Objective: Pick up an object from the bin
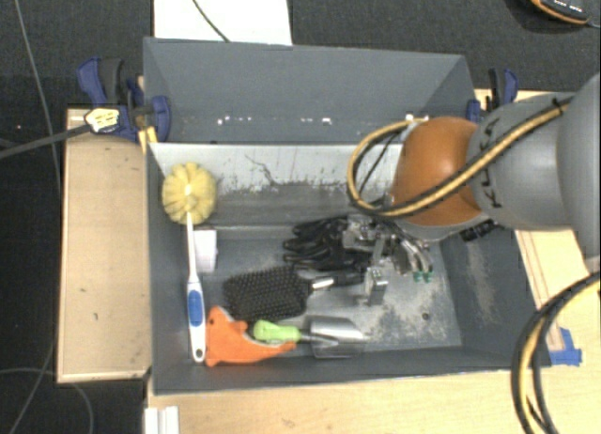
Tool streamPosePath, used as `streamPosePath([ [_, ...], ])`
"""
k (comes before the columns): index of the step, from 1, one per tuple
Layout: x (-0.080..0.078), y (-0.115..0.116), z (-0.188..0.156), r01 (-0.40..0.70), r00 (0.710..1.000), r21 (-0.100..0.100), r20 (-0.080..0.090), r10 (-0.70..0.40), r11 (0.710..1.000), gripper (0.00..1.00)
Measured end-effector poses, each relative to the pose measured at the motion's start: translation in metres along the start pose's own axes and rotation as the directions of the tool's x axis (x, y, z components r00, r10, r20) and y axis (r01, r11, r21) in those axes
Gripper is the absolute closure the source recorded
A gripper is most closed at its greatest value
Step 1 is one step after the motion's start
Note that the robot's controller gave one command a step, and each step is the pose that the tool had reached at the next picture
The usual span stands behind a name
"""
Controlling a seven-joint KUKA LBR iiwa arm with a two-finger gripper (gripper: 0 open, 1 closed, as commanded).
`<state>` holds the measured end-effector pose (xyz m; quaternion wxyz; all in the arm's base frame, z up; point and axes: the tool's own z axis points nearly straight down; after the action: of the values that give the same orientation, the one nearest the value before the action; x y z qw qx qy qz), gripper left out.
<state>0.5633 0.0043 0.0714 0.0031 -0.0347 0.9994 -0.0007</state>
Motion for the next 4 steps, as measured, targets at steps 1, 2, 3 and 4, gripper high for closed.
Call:
streamPosePath([
  [1,-0.017,0.036,0.0,-0.127,0.992,-0.005,-0.005,0.127,0.992,1.0],
  [2,-0.017,0.036,0.0,-0.127,0.992,-0.005,-0.005,0.127,0.992,1.0],
  [3,-0.016,0.036,-0.004,-0.127,0.992,-0.005,-0.007,0.127,0.992,1.0],
  [4,-0.015,0.036,-0.017,-0.127,0.992,-0.004,-0.011,0.127,0.992,1.0],
])
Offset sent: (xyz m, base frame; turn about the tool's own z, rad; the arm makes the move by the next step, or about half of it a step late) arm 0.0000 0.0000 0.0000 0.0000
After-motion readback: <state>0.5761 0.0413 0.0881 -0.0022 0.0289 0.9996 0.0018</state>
